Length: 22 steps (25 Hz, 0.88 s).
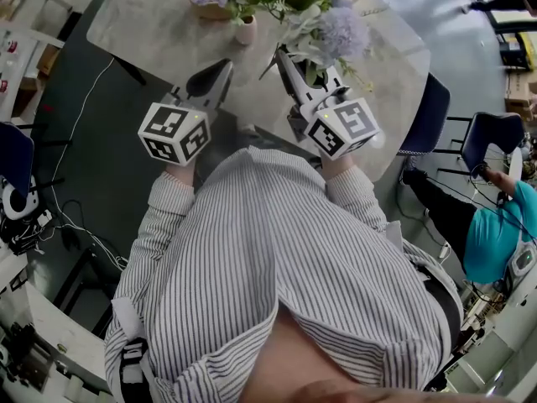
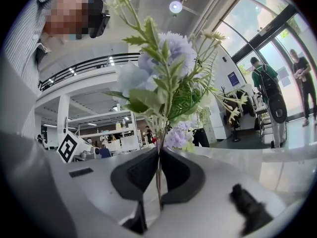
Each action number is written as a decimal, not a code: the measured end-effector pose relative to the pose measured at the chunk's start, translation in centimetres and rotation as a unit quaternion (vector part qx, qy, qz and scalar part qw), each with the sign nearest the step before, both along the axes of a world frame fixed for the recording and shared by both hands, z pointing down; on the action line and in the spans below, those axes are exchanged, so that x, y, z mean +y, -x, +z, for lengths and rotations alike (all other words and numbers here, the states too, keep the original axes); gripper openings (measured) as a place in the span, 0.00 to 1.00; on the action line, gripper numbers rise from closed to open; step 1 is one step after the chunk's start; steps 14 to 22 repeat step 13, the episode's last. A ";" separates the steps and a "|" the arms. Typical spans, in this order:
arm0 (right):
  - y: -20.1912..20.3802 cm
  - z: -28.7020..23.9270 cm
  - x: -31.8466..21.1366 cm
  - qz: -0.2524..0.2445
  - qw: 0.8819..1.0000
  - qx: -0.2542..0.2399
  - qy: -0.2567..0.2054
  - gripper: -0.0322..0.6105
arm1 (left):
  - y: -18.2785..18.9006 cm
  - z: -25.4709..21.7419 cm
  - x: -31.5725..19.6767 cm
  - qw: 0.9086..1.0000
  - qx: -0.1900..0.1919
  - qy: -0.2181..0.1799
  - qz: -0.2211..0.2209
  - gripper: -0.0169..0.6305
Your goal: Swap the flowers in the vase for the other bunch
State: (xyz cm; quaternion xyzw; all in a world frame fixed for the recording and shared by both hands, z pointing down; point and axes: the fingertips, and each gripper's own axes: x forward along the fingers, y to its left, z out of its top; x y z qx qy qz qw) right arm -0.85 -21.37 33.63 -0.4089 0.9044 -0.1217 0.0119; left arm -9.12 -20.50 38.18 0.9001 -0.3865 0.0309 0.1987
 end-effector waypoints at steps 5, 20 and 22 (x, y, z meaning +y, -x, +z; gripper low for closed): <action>0.0 0.0 0.1 0.000 1.000 0.002 0.000 0.11 | 0.1 -0.1 0.1 1.000 0.000 -0.002 -0.001 0.05; -0.2 0.2 0.0 0.001 1.000 0.005 0.004 0.11 | 0.4 -0.1 0.0 1.000 -0.001 -0.004 -0.007 0.05; -0.2 0.2 0.0 0.001 1.000 0.005 0.004 0.11 | 0.4 -0.1 0.0 1.000 -0.001 -0.004 -0.007 0.05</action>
